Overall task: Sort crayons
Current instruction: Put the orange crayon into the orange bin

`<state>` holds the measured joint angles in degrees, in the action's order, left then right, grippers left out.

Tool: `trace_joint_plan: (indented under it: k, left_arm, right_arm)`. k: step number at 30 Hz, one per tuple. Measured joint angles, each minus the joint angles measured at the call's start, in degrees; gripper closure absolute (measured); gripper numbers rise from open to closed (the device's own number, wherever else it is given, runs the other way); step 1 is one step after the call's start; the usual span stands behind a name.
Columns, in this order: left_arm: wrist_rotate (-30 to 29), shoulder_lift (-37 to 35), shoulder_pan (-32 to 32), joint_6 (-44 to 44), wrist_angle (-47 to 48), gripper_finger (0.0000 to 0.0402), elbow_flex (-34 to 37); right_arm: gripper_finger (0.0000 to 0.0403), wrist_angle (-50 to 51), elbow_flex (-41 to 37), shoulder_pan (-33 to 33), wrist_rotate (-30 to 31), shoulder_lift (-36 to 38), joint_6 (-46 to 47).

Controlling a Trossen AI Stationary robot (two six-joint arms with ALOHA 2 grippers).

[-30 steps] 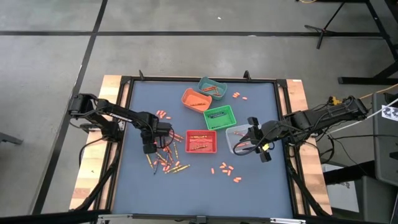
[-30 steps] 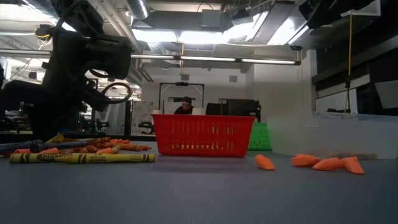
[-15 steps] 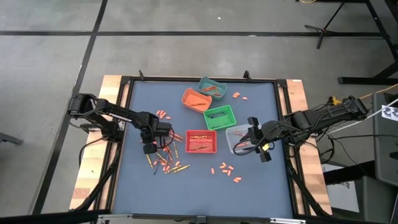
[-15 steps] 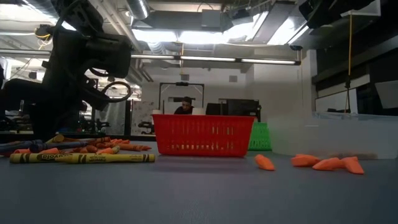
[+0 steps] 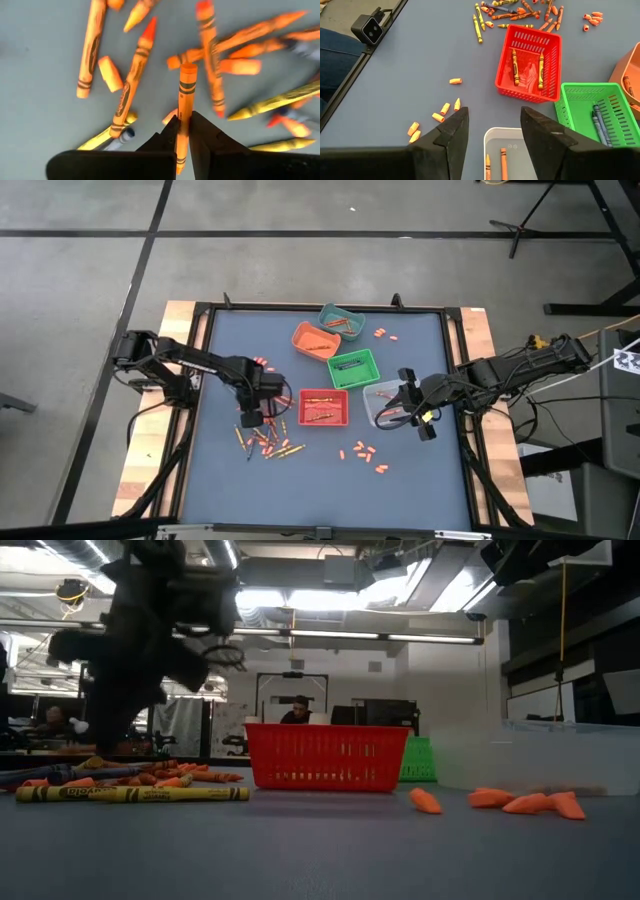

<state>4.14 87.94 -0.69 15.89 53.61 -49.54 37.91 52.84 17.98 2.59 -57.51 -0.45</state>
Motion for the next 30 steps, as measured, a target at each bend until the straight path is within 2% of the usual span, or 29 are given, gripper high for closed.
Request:
trace_joint_plan:
  k: [7, 11, 16, 21, 25, 30]
  left_arm:
    - [-1.31, -0.1, -0.2, -2.22, -0.64, 0.039, -6.5]
    - [-6.28, -0.15, -0.56, -5.97, -3.82, 0.039, -9.73]
    - [-12.85, -0.15, -1.97, -12.09, -14.72, 0.039, -10.53]
    - [-18.43, -0.15, -4.55, -17.53, -29.44, 0.039, -10.23]
    - [-19.63, -0.15, -7.36, -22.52, -38.47, 0.039, -10.14]
    - [-19.63, -0.17, -11.16, -26.25, -44.88, 0.039, -10.14]
  right_arm:
    - [0.0223, -0.03, 0.0, 0.0, 0.0, 0.01, -0.02]
    - [0.0223, -0.03, 0.0, 0.02, 0.0, 0.01, -0.51]
    - [0.0223, -0.07, 0.0, 0.02, 0.0, 0.01, -1.55]
    - [0.0223, -0.12, 0.0, 0.0, 0.0, 0.01, -1.57]
    - [0.0223, -0.36, 0.0, 0.02, 0.02, 0.01, -1.57]
    - [0.0223, -0.37, 0.0, 0.0, 0.0, 0.01, -1.57]
